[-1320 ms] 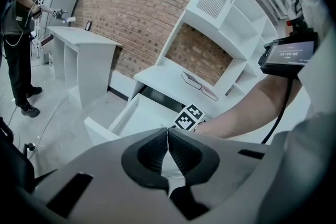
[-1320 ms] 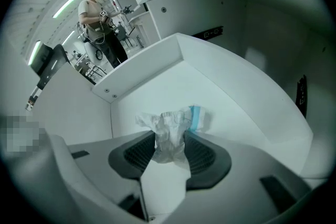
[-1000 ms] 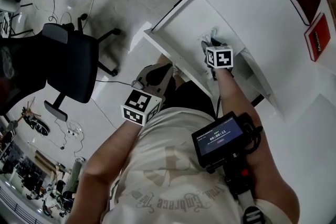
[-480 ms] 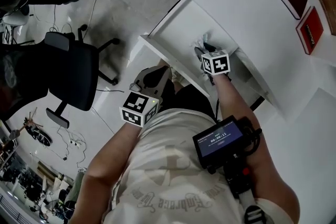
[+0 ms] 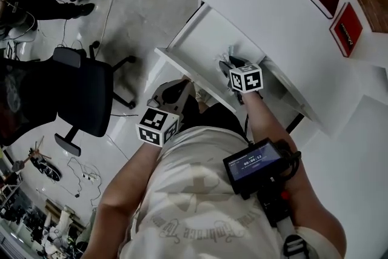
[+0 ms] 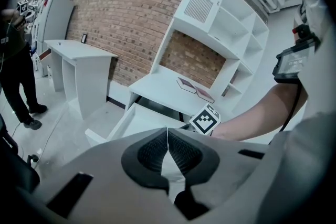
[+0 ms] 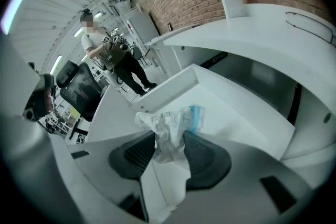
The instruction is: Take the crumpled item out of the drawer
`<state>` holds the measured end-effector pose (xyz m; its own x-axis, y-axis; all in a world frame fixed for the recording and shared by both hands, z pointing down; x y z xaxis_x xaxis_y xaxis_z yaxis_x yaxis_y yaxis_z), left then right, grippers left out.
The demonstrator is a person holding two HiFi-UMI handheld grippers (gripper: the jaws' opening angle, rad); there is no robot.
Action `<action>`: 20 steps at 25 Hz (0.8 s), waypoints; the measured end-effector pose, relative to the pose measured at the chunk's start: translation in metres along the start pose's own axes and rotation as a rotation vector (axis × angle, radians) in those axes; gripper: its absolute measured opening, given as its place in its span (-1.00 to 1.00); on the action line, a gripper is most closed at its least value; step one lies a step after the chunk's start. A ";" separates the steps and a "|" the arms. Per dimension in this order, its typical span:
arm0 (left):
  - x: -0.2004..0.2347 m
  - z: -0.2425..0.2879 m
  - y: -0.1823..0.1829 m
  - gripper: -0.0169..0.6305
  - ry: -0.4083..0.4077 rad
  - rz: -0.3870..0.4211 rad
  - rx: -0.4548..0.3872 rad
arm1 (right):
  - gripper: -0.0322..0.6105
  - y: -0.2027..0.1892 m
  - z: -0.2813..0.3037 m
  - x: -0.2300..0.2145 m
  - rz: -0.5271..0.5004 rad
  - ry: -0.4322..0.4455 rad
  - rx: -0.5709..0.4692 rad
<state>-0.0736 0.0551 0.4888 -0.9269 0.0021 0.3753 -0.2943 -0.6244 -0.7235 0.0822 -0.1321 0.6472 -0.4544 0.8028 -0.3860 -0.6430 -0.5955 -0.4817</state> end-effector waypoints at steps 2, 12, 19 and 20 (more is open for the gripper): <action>0.003 -0.001 0.002 -0.88 0.009 0.001 -0.012 | -0.31 0.003 -0.003 0.001 -0.002 0.005 -0.014; -0.010 -0.003 0.013 -0.88 0.015 0.033 -0.042 | -0.32 0.016 -0.036 0.015 -0.021 0.038 -0.108; -0.024 -0.004 0.016 -0.88 0.012 0.047 -0.050 | -0.33 0.020 -0.059 0.026 -0.036 0.066 -0.169; -0.025 -0.004 0.019 -0.88 0.010 0.053 -0.054 | -0.33 0.022 -0.062 0.027 -0.039 0.068 -0.178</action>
<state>-0.0569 0.0464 0.4639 -0.9436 -0.0222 0.3304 -0.2568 -0.5806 -0.7726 0.0944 -0.1255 0.5775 -0.3850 0.8252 -0.4133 -0.5375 -0.5645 -0.6265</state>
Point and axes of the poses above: the fingertips, and each gripper's own axes: z forward along the fingers, x to its left, y out of its top, the point moved 9 cm from there along -z, backward along the fingers, and after that the axes turned 1 degree about y, right-handed, at the moved point
